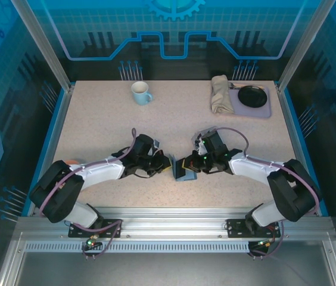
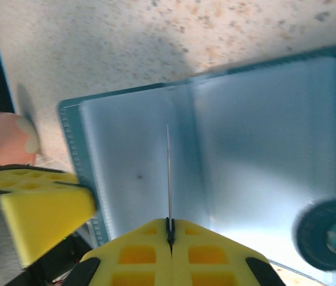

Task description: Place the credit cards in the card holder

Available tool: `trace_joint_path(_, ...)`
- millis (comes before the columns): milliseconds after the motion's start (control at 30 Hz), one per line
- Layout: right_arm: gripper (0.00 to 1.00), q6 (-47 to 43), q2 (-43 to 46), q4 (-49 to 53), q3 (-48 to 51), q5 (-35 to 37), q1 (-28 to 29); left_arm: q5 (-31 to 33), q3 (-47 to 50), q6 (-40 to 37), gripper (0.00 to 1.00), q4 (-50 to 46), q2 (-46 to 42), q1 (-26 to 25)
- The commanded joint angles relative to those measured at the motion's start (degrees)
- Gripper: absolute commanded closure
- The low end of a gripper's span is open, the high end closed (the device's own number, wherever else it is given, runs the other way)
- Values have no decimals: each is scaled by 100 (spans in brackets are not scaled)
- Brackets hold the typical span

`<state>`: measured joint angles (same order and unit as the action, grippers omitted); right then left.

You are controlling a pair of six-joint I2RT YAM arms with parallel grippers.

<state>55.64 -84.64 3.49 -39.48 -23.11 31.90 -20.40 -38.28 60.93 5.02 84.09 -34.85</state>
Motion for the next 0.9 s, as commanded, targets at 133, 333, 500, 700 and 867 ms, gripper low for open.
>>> trace_joint_path(133,98,-378,-16,953,-327,754,163,-25,278,-439,100,-441,-173,205)
trace_joint_path(333,98,-673,496,1528,-489,1256,145,-122,209,-925,100,-725,18,234)
trace_joint_path(500,97,-916,466,1308,-535,744,75,-86,0,-1417,100,-1118,167,236)
trace_joint_path(700,97,-935,174,833,-645,223,210,-223,-172,-1755,100,-1218,397,233)
trace_joint_path(867,98,-882,-284,686,-756,147,343,-238,-187,-1759,100,-1080,472,232)
